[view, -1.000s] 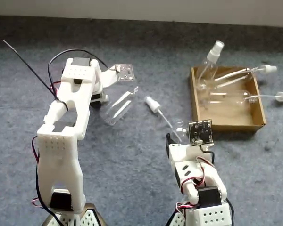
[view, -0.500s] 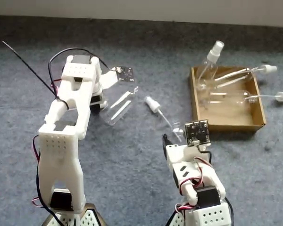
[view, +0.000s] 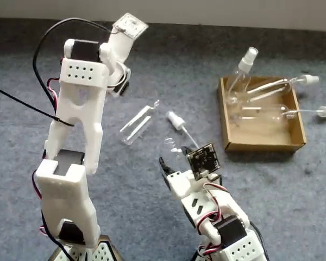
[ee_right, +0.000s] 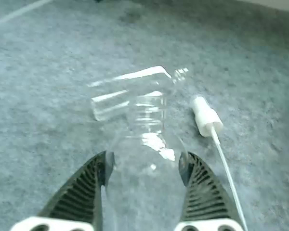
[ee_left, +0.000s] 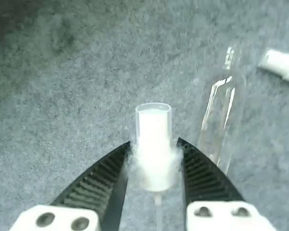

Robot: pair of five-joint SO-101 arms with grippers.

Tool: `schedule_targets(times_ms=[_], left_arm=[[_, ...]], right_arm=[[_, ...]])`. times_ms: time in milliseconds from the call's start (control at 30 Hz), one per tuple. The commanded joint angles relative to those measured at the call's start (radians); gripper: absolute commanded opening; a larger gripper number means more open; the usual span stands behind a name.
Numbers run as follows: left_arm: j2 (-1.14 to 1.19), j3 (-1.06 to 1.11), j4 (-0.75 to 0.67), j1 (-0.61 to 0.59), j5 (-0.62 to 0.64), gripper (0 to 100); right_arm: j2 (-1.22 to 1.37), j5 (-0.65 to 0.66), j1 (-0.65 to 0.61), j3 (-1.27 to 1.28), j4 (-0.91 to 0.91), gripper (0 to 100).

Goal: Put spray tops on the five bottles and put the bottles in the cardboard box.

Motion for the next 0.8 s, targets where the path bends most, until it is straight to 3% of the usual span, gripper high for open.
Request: schedule_targets(times_ms=[0, 200, 567, 767], left_arm=[[-0.174, -0.091, 0.015, 0.073, 0.258, 3], [-0.346, -0.122, 0.011, 0.093, 0.520, 3], [-0.507, -0.117, 0.011, 0.124, 0.824, 3], [-0.503, -0.114, 0.017, 0.206, 0.795, 1]], right_arm=[[-0.022, 0.104, -0.114, 0.059, -0.111, 3.2], [-0.022, 0.049, -0.134, 0.062, -0.173, 3.1], [-0.022, -0.057, -0.133, 0.062, -0.170, 3.0], [-0.022, -0.135, -0.133, 0.062, -0.168, 3.0]])
